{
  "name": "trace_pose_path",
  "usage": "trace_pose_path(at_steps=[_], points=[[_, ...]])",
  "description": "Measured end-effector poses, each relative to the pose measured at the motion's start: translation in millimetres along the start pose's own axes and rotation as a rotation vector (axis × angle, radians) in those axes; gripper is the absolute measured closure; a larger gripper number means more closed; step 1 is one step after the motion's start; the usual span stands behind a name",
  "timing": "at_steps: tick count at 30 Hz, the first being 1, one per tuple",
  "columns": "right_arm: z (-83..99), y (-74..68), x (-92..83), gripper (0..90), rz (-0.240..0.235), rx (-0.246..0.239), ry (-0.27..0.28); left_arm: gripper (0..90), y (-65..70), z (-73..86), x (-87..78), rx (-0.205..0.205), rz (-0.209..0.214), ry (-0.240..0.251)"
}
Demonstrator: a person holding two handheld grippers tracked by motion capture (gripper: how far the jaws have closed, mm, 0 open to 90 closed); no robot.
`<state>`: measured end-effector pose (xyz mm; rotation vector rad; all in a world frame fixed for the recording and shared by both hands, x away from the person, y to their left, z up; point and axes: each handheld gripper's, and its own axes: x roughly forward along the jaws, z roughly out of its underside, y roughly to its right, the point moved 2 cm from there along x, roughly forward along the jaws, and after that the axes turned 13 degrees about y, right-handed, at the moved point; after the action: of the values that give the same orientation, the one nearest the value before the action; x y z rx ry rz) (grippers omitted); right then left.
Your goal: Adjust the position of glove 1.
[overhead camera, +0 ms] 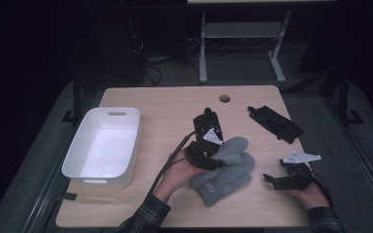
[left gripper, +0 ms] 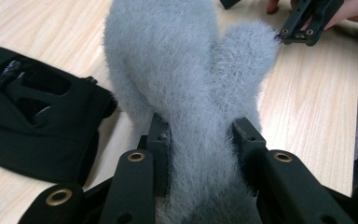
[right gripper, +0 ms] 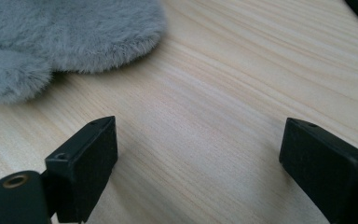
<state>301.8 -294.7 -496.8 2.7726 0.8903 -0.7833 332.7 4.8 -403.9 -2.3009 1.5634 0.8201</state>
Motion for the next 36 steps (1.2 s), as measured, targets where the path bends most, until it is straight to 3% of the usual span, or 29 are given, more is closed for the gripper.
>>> trace_pose_path(at_steps=[18, 27, 32, 36], points=[[-0.1, -0.2, -0.1, 11.3, 0.000, 0.003, -0.001, 60.5, 7.6, 13.7, 29.3, 0.007, 0.047, -0.055], [0.0, -0.2, -0.1, 11.3, 0.000, 0.002, -0.001, 37.3, 12.3, 8.8, 26.2, 0.009, 0.071, -0.008], [0.0, 0.1, -0.1, 11.3, 0.000, -0.002, -0.001, 35.4, 11.8, 1.7, 15.1, -0.015, 0.094, 0.060], [0.0, -0.1, 0.0, 11.3, 0.000, 0.000, -0.001, 36.0, 9.0, -1.6, 3.7, 0.000, 0.076, 0.061]])
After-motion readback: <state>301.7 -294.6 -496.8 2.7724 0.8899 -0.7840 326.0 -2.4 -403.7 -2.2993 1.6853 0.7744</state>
